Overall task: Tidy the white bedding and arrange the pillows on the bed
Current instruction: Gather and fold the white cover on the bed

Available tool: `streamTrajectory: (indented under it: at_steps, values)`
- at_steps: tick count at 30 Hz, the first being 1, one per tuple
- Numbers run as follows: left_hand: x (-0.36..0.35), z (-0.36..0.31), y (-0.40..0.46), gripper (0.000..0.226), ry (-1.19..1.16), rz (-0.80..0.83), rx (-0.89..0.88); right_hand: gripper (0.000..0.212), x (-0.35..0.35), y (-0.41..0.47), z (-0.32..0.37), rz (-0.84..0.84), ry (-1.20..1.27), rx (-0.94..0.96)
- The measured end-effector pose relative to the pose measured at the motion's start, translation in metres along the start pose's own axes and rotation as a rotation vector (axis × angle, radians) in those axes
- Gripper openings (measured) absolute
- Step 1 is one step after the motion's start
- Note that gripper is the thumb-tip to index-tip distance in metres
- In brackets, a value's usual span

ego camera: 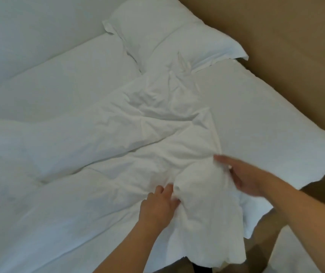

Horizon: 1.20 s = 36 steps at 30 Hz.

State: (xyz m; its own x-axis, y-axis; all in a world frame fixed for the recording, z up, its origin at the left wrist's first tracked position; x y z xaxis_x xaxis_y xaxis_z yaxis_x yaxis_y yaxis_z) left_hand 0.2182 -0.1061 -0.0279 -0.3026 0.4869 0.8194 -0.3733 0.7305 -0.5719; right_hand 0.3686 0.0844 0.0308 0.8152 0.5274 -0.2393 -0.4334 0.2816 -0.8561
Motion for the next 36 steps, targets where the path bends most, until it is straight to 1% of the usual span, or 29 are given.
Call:
streamTrajectory:
  at_steps: [1, 2, 4, 5, 6, 7, 8, 9, 10, 12, 13, 15, 16, 17, 18, 19, 20, 21, 22, 23, 25, 27, 29, 30, 31, 32, 33, 34, 36]
  values:
    - [-0.004, -0.001, 0.007, 0.040, -0.002, -0.011, -0.016, 0.024, 0.002, -0.003, -0.022, 0.027, -0.132, -0.050]
    - [-0.007, -0.002, 0.012, 0.033, 0.002, -0.023, -0.045, 0.035, 0.005, -0.004, -0.046, 0.056, -0.267, -0.100]
    - [-0.014, -0.002, 0.024, 0.028, 0.012, -0.065, -0.111, 0.081, 0.012, 0.002, -0.091, 0.090, -0.492, -0.173]
    - [-0.016, -0.001, 0.028, 0.027, -0.019, -0.100, -0.116, 0.102, 0.011, 0.005, -0.111, 0.094, -0.564, -0.199]
    - [-0.017, 0.001, 0.032, 0.025, -0.092, -0.151, -0.105, 0.119, 0.008, 0.008, -0.128, 0.082, -0.605, -0.208]
    - [-0.016, 0.003, 0.035, 0.023, -0.203, -0.214, -0.077, 0.128, 0.005, 0.008, -0.141, 0.050, -0.625, -0.190]
    - [-0.016, 0.006, 0.035, 0.021, -0.327, -0.280, -0.038, 0.131, -0.002, 0.010, -0.154, 0.021, -0.630, -0.142]
    - [-0.013, 0.008, 0.032, 0.021, -0.420, -0.333, 0.004, 0.127, -0.013, 0.010, -0.163, 0.008, -0.623, -0.078]
    - [-0.012, 0.008, 0.031, 0.022, -0.489, -0.375, 0.028, 0.114, -0.020, 0.010, -0.168, -0.023, -0.611, -0.021]
    - [-0.008, 0.007, 0.025, 0.025, -0.592, -0.411, 0.049, 0.073, -0.022, 0.007, -0.166, -0.097, -0.611, 0.076]
    - [-0.007, 0.008, 0.018, 0.025, -0.620, -0.423, 0.059, 0.058, -0.018, 0.003, -0.159, -0.139, -0.608, 0.111]
    - [-0.007, 0.011, -0.002, 0.018, -0.653, -0.421, 0.050, 0.037, -0.005, -0.010, -0.135, -0.199, -0.492, 0.154]
    - [-0.011, 0.012, -0.015, 0.008, -0.679, -0.390, 0.015, 0.031, 0.001, -0.018, -0.123, -0.213, -0.419, 0.150]
    - [-0.019, 0.011, -0.031, 0.018, -0.677, -0.338, -0.040, 0.029, 0.007, -0.025, -0.112, -0.230, -0.365, 0.140]
    - [-0.030, 0.008, -0.049, 0.040, -0.618, -0.271, -0.117, 0.027, 0.011, -0.030, -0.104, -0.241, -0.327, 0.128]
    - [-0.044, 0.005, -0.066, 0.062, -0.484, -0.207, -0.186, 0.025, 0.013, -0.035, -0.099, -0.246, -0.279, 0.129]
    - [-0.058, 0.003, -0.078, 0.078, -0.322, -0.161, -0.213, 0.028, 0.011, -0.038, -0.098, -0.241, -0.211, 0.134]
    - [-0.073, 0.004, -0.085, 0.088, -0.178, -0.126, -0.199, 0.036, 0.009, -0.038, -0.102, -0.227, -0.130, 0.139]
    - [-0.087, 0.007, -0.086, 0.095, -0.085, -0.085, -0.161, 0.046, 0.008, -0.035, -0.108, -0.221, -0.061, 0.151]
    - [-0.100, 0.011, -0.081, 0.099, -0.055, -0.050, -0.125, 0.052, 0.007, -0.029, -0.116, -0.206, 0.001, 0.169]
    - [-0.115, 0.015, -0.060, 0.103, -0.054, -0.044, -0.073, 0.054, 0.008, -0.016, -0.129, -0.160, 0.024, 0.228]
    - [-0.130, 0.016, -0.039, 0.104, -0.056, -0.105, -0.040, 0.046, 0.010, -0.002, -0.142, -0.073, -0.068, 0.338]
    - [-0.137, 0.015, -0.023, 0.103, -0.045, -0.151, 0.000, 0.028, 0.015, 0.007, -0.146, -0.052, -0.227, 0.447]
    - [-0.145, 0.013, -0.018, 0.102, -0.028, -0.183, 0.018, 0.026, 0.020, 0.013, -0.154, -0.088, -0.351, 0.525]
    - [-0.154, 0.011, -0.017, 0.101, -0.003, -0.206, 0.024, 0.033, 0.026, 0.015, -0.164, -0.180, -0.516, 0.629]
    - [-0.158, 0.010, -0.015, 0.100, 0.007, -0.224, 0.029, 0.046, 0.035, 0.017, -0.171, -0.345, -0.679, 0.729]
    - [-0.159, 0.009, -0.015, 0.100, 0.005, -0.250, 0.031, 0.057, 0.043, 0.014, -0.180, -0.541, -0.763, 0.835]
    - [-0.158, 0.008, -0.019, 0.098, -0.006, -0.279, 0.035, 0.062, 0.048, 0.007, -0.192, -0.683, -0.749, 0.931]
    - [-0.154, 0.007, -0.038, 0.089, -0.039, -0.353, 0.065, 0.057, 0.049, -0.013, -0.223, -0.794, -0.565, 1.050]
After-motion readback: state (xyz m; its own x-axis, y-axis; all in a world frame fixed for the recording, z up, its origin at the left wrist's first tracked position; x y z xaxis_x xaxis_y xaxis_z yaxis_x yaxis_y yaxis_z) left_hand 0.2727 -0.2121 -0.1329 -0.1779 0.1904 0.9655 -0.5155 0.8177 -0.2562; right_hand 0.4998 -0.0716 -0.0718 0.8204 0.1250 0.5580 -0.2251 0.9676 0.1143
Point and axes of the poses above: each hand's wrist, its own y-axis towards the middle knuckle, its own x-axis out of the back of the hand, z = x × y, the point moved 4 cm from there along y, towards the middle knuckle, and after that the axes turned 15 degrees about y, right-handed, at the moved point
